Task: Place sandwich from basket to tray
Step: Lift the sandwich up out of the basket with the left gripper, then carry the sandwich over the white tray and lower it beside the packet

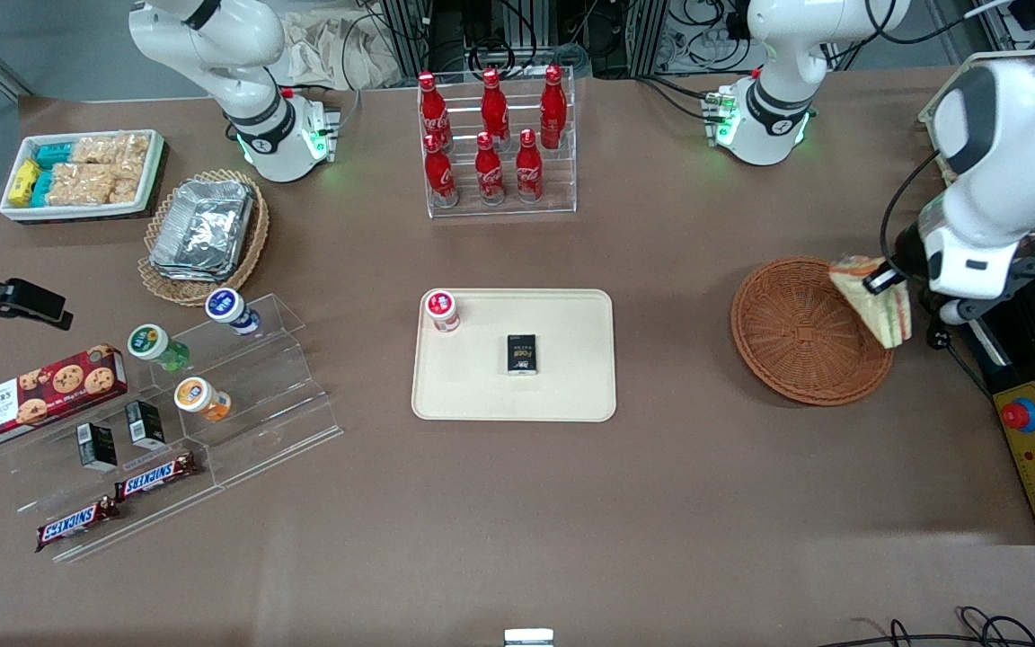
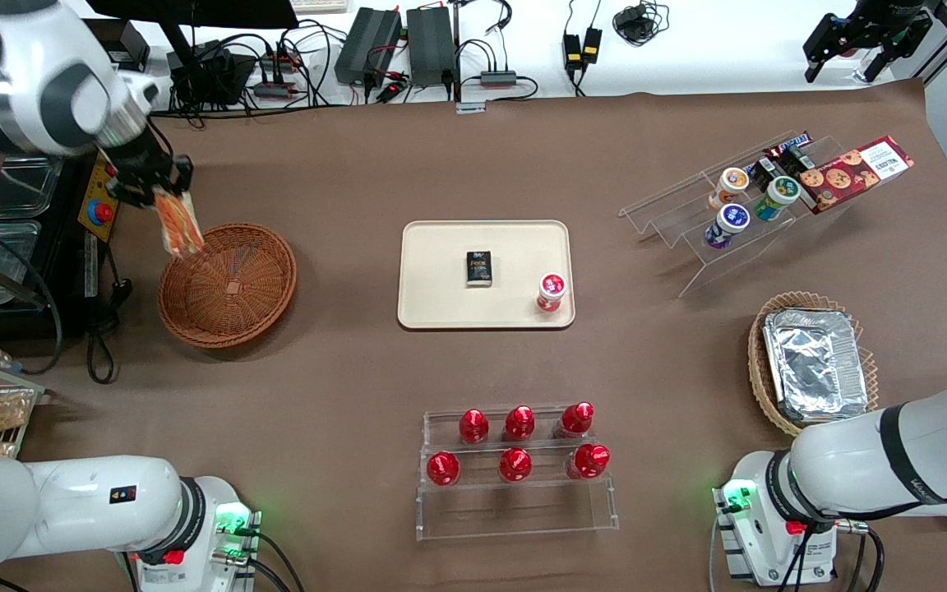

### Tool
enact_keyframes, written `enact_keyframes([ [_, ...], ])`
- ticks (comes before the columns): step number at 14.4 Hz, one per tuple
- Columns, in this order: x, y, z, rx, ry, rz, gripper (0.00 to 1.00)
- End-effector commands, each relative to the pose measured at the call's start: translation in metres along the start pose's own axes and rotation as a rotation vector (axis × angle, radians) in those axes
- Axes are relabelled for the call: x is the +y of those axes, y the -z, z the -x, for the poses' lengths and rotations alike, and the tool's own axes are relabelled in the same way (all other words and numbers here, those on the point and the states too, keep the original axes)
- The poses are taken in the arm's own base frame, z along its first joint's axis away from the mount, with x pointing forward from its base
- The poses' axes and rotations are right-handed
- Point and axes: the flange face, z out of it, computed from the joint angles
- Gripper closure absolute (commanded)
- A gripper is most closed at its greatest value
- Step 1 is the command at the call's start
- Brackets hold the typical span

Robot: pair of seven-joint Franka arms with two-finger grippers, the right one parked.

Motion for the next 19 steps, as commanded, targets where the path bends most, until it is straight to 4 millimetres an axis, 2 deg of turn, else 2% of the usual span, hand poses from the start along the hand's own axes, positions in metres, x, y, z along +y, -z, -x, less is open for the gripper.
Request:
enact_keyframes([
  [1, 0.022, 0.052, -0.002, -0.073, -0.164, -0.043, 1.00],
  [2, 0.034, 0.064, 0.000, -0.076, -0.203, -0.033, 1.00],
  [3, 0.055, 0.074, 0.010, -0.062, -0.245, -0.029, 1.00],
  [5, 0.107, 0.085, 0.034, -0.039, -0.304, -0.015, 1.00],
  [7, 0.162, 0.076, 0.052, -0.081, -0.343, 0.044, 1.00],
  [9, 0.203, 0.060, 0.072, -0.076, -0.372, 0.062, 1.00],
  [11, 0.239, 0.034, 0.089, -0.058, -0.416, 0.095, 1.00],
  [13, 0.274, -0.005, 0.104, -0.071, -0.426, 0.098, 1.00],
  [15, 0.294, -0.039, 0.110, -0.060, -0.410, 0.107, 1.00],
  [16, 0.302, -0.058, 0.121, -0.073, -0.425, 0.099, 1.00],
  [19, 0.318, -0.109, 0.140, -0.062, -0.459, 0.119, 1.00],
])
